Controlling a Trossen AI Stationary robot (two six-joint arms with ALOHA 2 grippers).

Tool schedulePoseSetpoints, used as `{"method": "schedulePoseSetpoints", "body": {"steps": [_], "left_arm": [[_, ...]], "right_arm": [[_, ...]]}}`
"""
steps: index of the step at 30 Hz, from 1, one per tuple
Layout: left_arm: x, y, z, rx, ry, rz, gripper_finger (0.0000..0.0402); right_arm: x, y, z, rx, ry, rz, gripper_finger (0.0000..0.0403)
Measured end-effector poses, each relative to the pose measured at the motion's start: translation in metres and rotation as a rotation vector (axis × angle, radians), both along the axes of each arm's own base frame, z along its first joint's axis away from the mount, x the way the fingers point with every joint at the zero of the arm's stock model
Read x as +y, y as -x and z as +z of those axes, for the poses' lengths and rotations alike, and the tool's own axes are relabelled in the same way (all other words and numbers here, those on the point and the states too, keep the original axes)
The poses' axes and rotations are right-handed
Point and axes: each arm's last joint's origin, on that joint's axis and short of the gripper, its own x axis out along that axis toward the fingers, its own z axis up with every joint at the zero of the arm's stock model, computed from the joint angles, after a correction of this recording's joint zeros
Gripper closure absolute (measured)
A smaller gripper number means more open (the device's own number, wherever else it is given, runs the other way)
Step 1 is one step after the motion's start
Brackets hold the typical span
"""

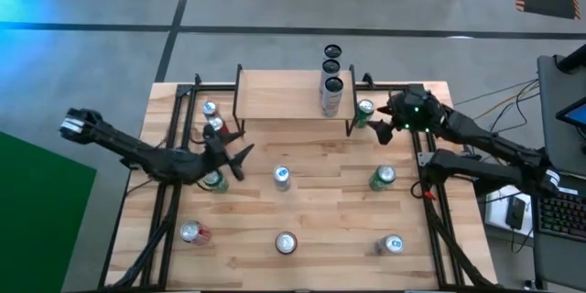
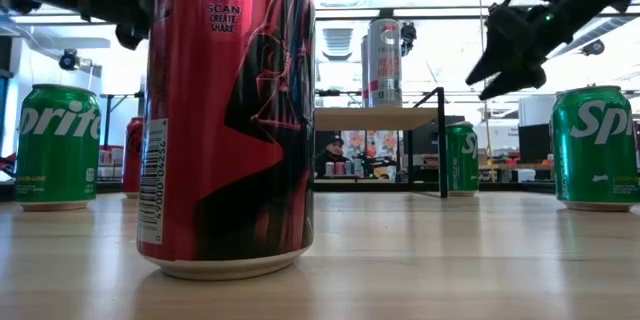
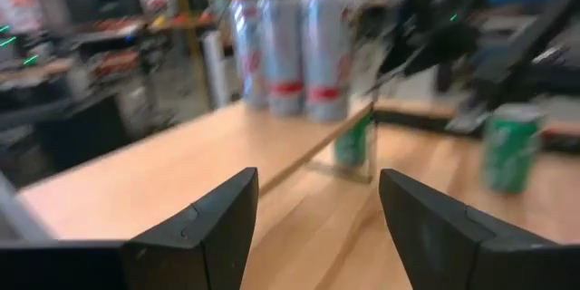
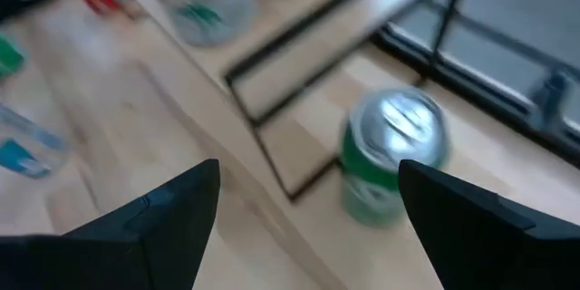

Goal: Place canned beverage on shelf
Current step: Put the top blue soda can on the shelf

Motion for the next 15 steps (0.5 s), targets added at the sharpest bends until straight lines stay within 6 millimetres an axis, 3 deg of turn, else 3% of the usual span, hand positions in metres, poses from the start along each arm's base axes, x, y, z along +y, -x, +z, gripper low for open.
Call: {"method": "schedulePoseSetpoints", "body": {"steps": [10, 15], "left_arm": [[-0.024, -0.068, -0.007, 0.108, 0.015, 0.082, 0.0184], [-0.024, -0.077, 0.005, 0.139, -0.061, 0.138, 0.0184]], "right_arm": [[0.014, -0.017, -0.019, -0.059, 0.029, 0.137, 0.0076], [0.022, -0.018, -0.019, -0.086, 0.05, 0.174, 0.0076]]}}
